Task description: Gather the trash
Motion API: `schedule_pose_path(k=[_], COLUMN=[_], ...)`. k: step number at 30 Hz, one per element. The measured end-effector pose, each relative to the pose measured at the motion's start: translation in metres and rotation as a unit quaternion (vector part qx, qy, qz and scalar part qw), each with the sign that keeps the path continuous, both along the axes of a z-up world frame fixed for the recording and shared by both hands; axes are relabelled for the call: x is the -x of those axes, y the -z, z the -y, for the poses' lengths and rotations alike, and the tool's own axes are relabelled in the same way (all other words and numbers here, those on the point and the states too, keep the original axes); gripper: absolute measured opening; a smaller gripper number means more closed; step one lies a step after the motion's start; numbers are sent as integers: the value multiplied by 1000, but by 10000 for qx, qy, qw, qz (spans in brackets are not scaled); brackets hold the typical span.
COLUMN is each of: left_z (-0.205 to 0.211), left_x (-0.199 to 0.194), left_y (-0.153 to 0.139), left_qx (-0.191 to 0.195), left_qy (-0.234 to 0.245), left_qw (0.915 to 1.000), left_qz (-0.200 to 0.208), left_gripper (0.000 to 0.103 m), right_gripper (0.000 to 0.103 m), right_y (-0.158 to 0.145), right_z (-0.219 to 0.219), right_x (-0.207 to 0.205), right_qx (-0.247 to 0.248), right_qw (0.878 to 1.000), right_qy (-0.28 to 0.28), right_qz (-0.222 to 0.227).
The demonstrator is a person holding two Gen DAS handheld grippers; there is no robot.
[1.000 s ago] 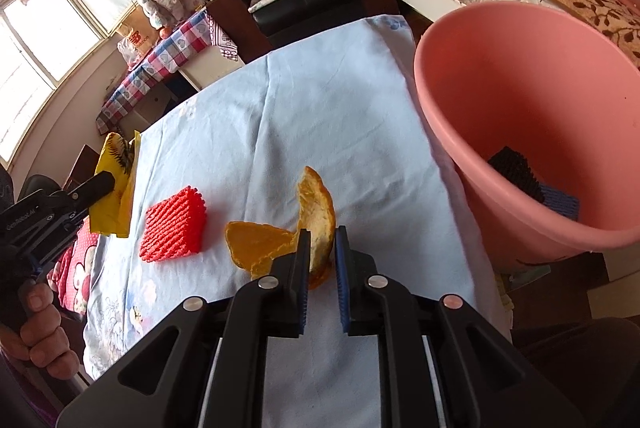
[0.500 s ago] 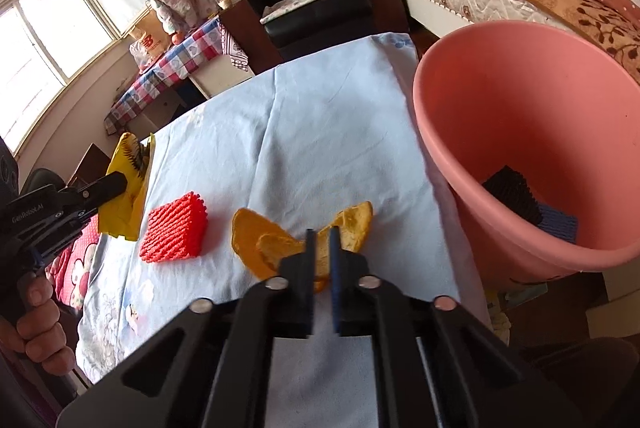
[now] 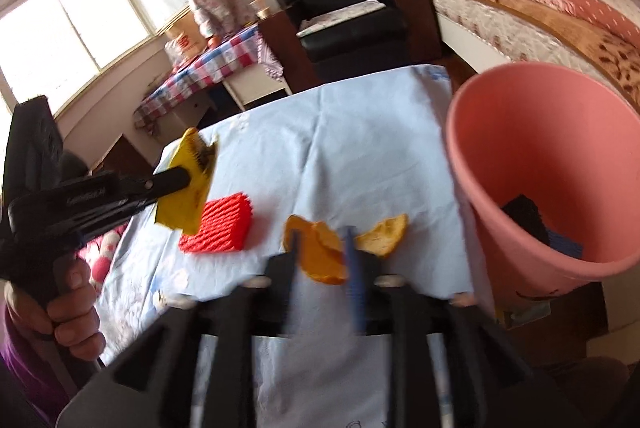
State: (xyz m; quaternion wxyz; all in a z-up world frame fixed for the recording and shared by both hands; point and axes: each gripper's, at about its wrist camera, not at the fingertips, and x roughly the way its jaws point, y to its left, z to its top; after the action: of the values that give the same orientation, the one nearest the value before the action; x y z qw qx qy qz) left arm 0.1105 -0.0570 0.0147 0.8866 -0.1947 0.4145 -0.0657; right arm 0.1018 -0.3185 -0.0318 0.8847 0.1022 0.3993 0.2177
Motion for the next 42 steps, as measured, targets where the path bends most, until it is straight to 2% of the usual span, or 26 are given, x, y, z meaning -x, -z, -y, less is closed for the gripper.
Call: schedule_pose_path(k=[9,10,11,12,15,19,25,31,35,42], left_z=[-2,-1,-1,0,2,7,25,63,99,165], left_x=[2,2,2,2,4,3,3,0,-6,-22], left_y=[1,1,2,2,2,-1,-12,-35,-46,-49], left_qx=[-15,-15,-19,-23,-17,5,46,49,49,68], left_qy=[14,15,23,27,52,96,276,688,1035,1651], left_qw=[10000,10000,10000,10000,10000,10000,9994,9963,9924,9838], left_qz=[-7,-11,-15,-17,-12,26,179,519,658,690], left_gripper=[5,5,5,5,5,5,5,5,5,5], right_gripper=[40,38,24,18,6,5,5,5,5,5], right_y=[6,7,9,11,12,2,-34,-66,-65,-40], right_z=[-17,-18,-19,-18,-16,-5,28,78,109,155], right_x=[-10,-12,-14,-15,-15,-11,-7,-5,-7,-13], right_qx=[673,697,715,707,566,217,-526,-908,-931,-1094], right_qw=[9975,9973,9972,9973,9981,9995,9974,9891,9852,9791], right_qy=[-8,-35,-97,-148,-217,-179,87,690,1079,1565], right_qz=[209,207,200,166,116,174,490,934,956,703])
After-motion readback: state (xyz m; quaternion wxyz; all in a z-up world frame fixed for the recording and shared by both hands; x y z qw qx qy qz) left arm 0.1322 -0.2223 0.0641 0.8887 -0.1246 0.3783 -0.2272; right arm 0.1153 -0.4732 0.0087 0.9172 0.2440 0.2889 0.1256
